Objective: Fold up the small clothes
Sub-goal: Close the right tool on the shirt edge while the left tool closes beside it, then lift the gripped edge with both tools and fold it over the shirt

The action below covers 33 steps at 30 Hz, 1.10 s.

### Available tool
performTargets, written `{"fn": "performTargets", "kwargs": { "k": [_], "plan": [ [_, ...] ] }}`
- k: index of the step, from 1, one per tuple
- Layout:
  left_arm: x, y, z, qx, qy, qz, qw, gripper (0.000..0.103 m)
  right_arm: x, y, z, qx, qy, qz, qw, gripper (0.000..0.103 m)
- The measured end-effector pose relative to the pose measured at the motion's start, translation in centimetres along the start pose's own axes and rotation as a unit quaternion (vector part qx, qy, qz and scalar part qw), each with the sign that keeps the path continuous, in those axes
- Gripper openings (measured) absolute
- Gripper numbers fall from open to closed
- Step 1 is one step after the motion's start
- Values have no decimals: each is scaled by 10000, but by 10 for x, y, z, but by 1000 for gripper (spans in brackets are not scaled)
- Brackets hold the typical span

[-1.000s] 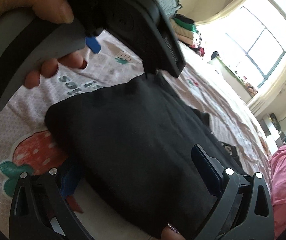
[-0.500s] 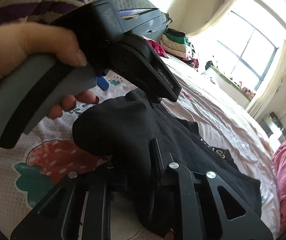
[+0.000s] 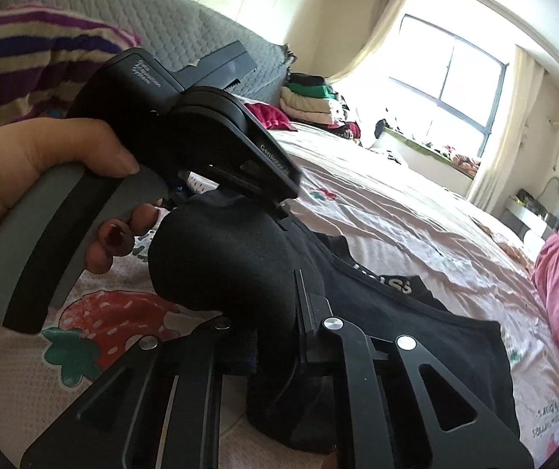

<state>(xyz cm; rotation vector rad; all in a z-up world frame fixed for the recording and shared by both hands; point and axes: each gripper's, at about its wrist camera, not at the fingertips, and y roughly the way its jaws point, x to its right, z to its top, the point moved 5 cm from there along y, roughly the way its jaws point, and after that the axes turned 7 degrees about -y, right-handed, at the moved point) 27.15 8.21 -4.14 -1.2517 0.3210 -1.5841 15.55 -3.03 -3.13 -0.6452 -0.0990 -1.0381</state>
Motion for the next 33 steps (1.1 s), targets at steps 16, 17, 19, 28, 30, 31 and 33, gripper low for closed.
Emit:
{"fn": "performTargets", "kwargs": {
  "k": [16, 17, 19, 28, 30, 31, 33],
  "plan": [
    [130, -4, -21, 178, 1233, 678, 9899, 28, 70, -50, -33, 171, 1209, -298, 9921, 9],
    [135, -2, -23, 157, 1261, 704, 9894, 28, 74, -51, -35, 171, 1284, -299, 9911, 9],
    [148, 4, -25, 101, 1312, 758, 9884, 28, 84, -55, -41, 174, 1513, -274, 9880, 8],
    [188, 41, -40, -281, 1477, 1048, 9831, 28, 118, -63, -76, 70, 2451, -39, 9695, 8],
    [195, 50, -44, -365, 1506, 1106, 9817, 28, 125, -63, -85, 35, 2694, -2, 9630, 8],
    [197, 54, -46, -398, 1511, 1117, 9814, 29, 128, -64, -90, 15, 2798, -7, 9601, 8],
    [206, 65, -50, -496, 1553, 1171, 9796, 30, 135, -64, -100, -29, 3002, 9, 9539, 8]
  ]
}}
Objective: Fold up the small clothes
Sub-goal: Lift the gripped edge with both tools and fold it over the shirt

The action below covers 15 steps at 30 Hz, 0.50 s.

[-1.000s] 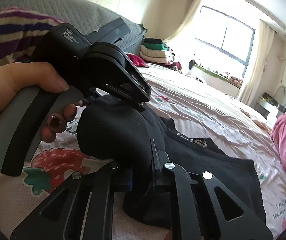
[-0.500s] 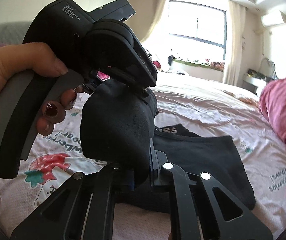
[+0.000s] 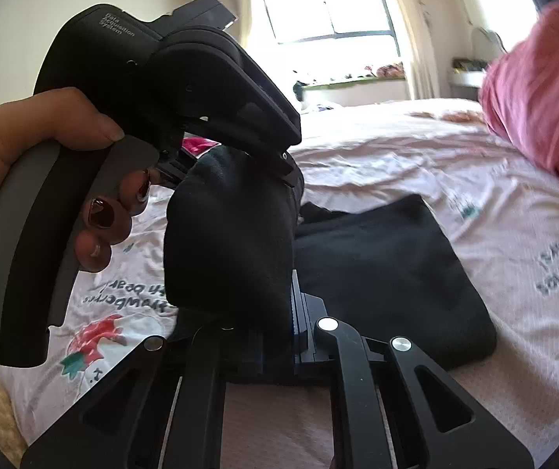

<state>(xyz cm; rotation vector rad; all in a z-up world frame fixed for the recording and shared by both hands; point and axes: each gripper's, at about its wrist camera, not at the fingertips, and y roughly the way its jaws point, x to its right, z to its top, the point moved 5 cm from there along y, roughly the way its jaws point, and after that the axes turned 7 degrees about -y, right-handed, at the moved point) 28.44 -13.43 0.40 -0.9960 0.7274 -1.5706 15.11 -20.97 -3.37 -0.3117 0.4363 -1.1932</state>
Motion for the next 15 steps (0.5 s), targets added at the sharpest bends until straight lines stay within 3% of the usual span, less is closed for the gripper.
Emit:
{"fn": "performTargets", "kwargs": {
  "k": [6, 11, 15],
  "plan": [
    [33, 23, -2, -198, 204, 116, 9995, 33, 35, 1, -10, -180, 733, 59, 9971, 8],
    [47, 44, -5, -456, 179, 129, 9987, 39, 59, 5, -24, -402, 1477, 339, 9876, 8],
    [57, 51, -7, -522, 213, 69, 9984, 42, 61, 4, -27, -457, 1565, 369, 9859, 9]
  ]
}}
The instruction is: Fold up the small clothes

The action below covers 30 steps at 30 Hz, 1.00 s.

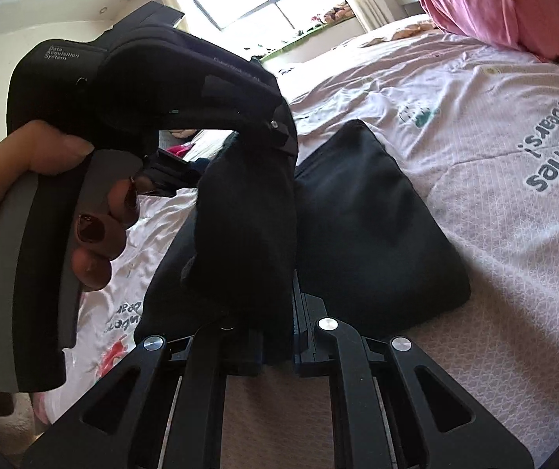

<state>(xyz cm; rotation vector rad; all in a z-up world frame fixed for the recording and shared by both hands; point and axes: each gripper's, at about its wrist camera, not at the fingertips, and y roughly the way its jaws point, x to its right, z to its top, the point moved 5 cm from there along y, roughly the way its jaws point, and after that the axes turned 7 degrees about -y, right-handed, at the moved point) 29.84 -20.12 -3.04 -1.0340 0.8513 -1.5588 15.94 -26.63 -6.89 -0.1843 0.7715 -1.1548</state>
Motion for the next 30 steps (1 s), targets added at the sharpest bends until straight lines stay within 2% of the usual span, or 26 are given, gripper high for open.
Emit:
{"fn": "performTargets", "kwargs": {
  "k": [3, 5, 8, 11, 16, 19, 20, 21, 25, 30],
  "plan": [
    [4, 3, 2, -52, -27, -132, 9999, 51, 1, -2, -2, -25, 51, -8, 10000, 9],
    [6, 1, 5, 9, -87, -376, 9993, 62, 3, -4, -5, -72, 136, -12, 9999, 10],
    [3, -14, 11, 248, -237, -781, 9964, 67, 14, -8, -6, -124, 327, 37, 9994, 12],
    [-12, -30, 14, 493, -442, -953, 9932, 68, 17, -11, -9, -256, 553, 170, 9980, 17],
    [-55, -43, 6, 869, -564, -658, 9924, 69, 14, -18, -3, -527, 607, 454, 9957, 33],
    [-83, -39, -13, 929, -578, -396, 9932, 69, 12, -20, 12, -638, 479, 572, 9952, 52],
    [-89, -38, -18, 942, -582, -350, 9932, 69, 12, -17, 19, -724, 440, 629, 9944, 65],
    [-95, -37, -25, 958, -576, -306, 9933, 69, 13, -15, 24, -770, 421, 671, 9939, 70],
    [-105, -30, -46, 970, -449, -198, 9941, 70, 19, 9, 46, -1196, 421, 1046, 9864, 71],
    [-102, -30, -58, 1134, -302, -72, 9931, 71, 29, 40, 61, -1575, 442, 1091, 9805, 71]
  ]
}}
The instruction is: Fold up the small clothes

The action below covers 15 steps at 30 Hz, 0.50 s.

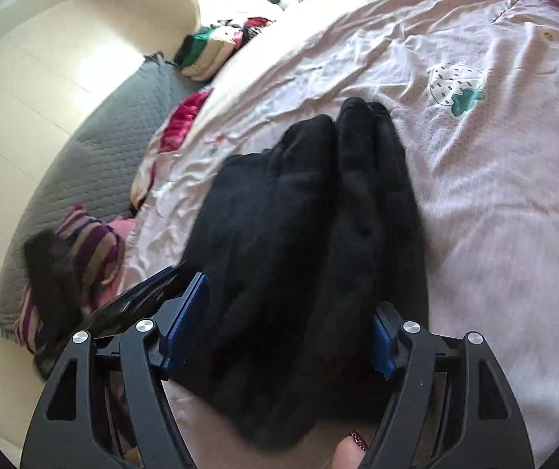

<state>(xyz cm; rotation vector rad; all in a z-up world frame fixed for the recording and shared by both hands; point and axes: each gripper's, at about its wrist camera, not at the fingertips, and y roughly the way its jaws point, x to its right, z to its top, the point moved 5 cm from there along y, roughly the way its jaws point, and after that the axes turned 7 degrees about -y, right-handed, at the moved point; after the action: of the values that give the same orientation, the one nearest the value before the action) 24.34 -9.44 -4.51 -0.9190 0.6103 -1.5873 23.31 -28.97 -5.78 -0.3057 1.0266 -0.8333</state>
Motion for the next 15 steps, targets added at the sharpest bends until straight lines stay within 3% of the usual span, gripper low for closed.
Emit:
{"fn": "performTargets", "kwargs": {
  "k": [2, 4, 6, 8, 15],
  "plan": [
    [3, -1, -1, 67, 92, 77, 9999, 71, 2, 8, 8, -64, 26, 64, 10000, 69],
    [5, -2, -2, 84, 141, 101, 9998, 71, 1, 15, 17, -142, -153, -88, 9997, 60],
    [7, -1, -2, 80, 136, 82, 9998, 71, 1, 27, 27, -188, -487, -238, 9984, 33],
    [8, -1, -2, 64, 133, 61, 9999, 71, -6, 27, 29, -95, -850, -398, 9955, 22],
    [20, -2, -6, -19, 84, -221, 9997, 71, -16, 11, 44, 309, -1560, -635, 9852, 19]
  ]
}}
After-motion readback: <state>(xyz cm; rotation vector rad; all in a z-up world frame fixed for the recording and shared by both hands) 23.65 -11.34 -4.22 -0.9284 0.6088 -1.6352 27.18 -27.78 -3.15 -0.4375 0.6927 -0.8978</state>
